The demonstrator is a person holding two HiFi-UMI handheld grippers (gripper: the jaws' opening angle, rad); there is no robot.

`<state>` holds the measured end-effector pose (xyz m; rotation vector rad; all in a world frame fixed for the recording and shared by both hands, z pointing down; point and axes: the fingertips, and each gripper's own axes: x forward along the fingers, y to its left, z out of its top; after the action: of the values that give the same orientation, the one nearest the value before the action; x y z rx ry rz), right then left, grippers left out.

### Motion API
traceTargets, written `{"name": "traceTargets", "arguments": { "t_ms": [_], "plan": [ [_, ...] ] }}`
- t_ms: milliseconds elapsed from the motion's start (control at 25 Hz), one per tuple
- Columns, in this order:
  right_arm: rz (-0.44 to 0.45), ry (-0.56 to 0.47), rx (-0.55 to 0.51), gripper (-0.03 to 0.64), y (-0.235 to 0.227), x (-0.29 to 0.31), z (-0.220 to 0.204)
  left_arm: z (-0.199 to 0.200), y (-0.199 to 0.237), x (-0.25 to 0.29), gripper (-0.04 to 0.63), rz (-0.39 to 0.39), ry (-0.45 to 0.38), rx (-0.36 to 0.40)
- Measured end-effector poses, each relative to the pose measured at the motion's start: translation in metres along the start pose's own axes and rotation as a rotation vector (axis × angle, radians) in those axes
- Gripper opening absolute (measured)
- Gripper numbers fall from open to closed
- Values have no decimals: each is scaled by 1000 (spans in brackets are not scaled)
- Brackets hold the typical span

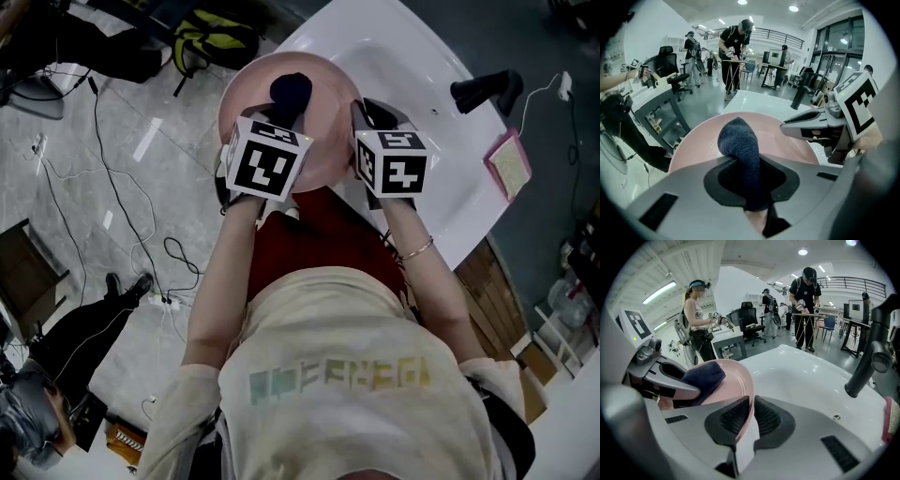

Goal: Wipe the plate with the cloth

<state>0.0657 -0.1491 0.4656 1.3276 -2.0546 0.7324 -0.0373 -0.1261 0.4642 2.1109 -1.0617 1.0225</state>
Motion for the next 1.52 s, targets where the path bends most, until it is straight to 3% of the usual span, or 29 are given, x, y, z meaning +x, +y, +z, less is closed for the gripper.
{"name": "traceTargets", "arguments": {
  "t_ms": [320, 600, 920, 1040, 1240, 1520],
  "plan": [
    [-6, -3, 4, 55, -1, -2, -5, -13, 22, -9, 80, 70, 24, 8],
    [-18, 2, 3, 55, 1, -7, -5, -21, 51, -27, 80, 176, 61, 42],
    [-28, 0, 6, 55, 0, -6, -5, -9, 69, -57, 80, 243, -34, -11],
    [-30, 0, 12, 55, -2, -5, -4, 4, 54, -65, 80, 181, -86, -26],
    [-34, 2, 18, 55, -4, -4, -5, 22, 3, -56, 80, -29, -133, -93],
    [-42, -1, 15, 55, -1, -4, -4, 15, -68, -27, 80, -254, -71, -103]
  ]
}}
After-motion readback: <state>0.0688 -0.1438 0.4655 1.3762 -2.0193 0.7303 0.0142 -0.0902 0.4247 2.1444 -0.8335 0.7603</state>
